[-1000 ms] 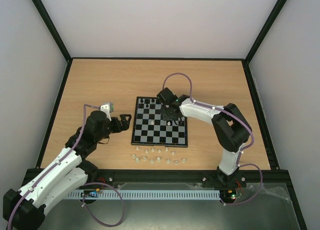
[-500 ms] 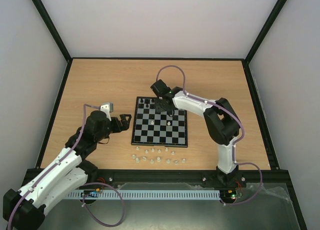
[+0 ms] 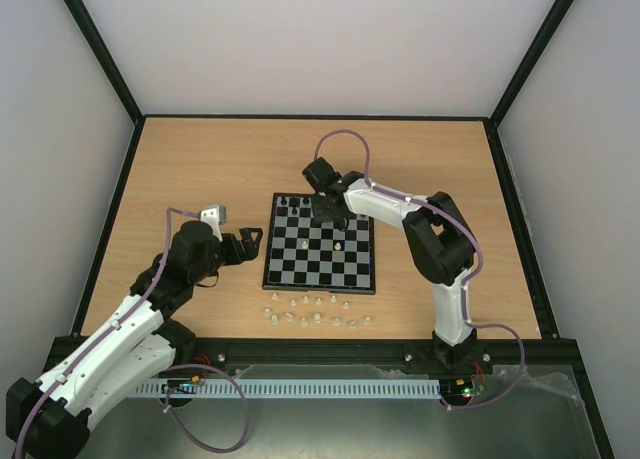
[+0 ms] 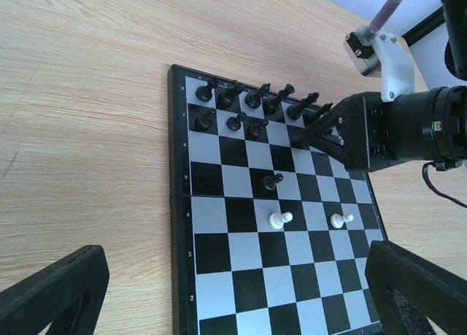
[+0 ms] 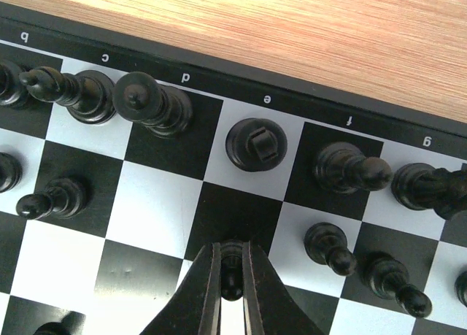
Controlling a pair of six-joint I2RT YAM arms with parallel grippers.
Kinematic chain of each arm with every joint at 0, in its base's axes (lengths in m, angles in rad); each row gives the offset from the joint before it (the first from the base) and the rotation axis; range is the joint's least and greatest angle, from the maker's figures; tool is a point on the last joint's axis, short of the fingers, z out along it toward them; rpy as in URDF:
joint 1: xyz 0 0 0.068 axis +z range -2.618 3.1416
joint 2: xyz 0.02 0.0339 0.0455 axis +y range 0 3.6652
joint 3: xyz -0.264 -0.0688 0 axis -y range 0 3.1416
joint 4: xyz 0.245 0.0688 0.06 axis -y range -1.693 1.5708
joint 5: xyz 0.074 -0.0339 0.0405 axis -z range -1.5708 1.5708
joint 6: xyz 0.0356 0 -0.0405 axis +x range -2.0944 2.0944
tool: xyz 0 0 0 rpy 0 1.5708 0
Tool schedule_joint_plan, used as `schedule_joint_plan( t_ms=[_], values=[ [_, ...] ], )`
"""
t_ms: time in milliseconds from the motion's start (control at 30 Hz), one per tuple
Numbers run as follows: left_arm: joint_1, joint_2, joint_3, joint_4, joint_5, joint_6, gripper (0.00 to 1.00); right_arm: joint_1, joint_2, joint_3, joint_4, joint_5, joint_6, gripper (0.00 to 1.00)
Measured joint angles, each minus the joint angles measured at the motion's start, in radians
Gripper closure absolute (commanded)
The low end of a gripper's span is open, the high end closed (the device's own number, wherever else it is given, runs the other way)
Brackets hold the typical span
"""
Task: Set up the chess pieces on the board
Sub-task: Place the chess piece on the chessboard.
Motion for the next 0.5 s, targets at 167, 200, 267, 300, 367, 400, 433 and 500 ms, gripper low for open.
schedule_joint_plan(
  t_ms=[167, 200, 267, 300, 367, 400, 433, 500],
  values=[
    [0.000, 0.000, 0.000, 0.000, 0.000, 0.000, 0.01, -0.002, 0.014, 0.003, -0.001, 0.001, -0.001, 0.97],
    [0.000, 0.000, 0.000, 0.000, 0.000, 0.000, 0.01, -0.002, 0.016, 0.003, 0.000, 0.001, -0.002, 0.97],
    [0.000, 0.000, 0.000, 0.000, 0.000, 0.000, 0.01, -0.003, 0.018, 0.007, -0.001, 0.002, -0.004, 0.97],
    [0.000, 0.000, 0.000, 0.000, 0.000, 0.000, 0.01, -0.003, 0.019, 0.010, -0.001, 0.002, -0.004, 0.97],
    [0.000, 0.000, 0.000, 0.000, 0.000, 0.000, 0.01, -0.006, 0.025, 0.015, -0.001, 0.003, -0.006, 0.95],
    [0.000, 0.000, 0.000, 0.000, 0.000, 0.000, 0.01, -0.007, 0.026, 0.017, 0.000, 0.003, -0.007, 0.94],
    [0.000, 0.000, 0.000, 0.000, 0.000, 0.000, 0.01, -0.009, 0.026, 0.017, 0.000, 0.003, -0.007, 0.93],
    [0.000, 0.000, 0.000, 0.000, 0.000, 0.000, 0.01, -0.012, 0.026, 0.017, 0.000, 0.004, -0.009, 0.90]
  ],
)
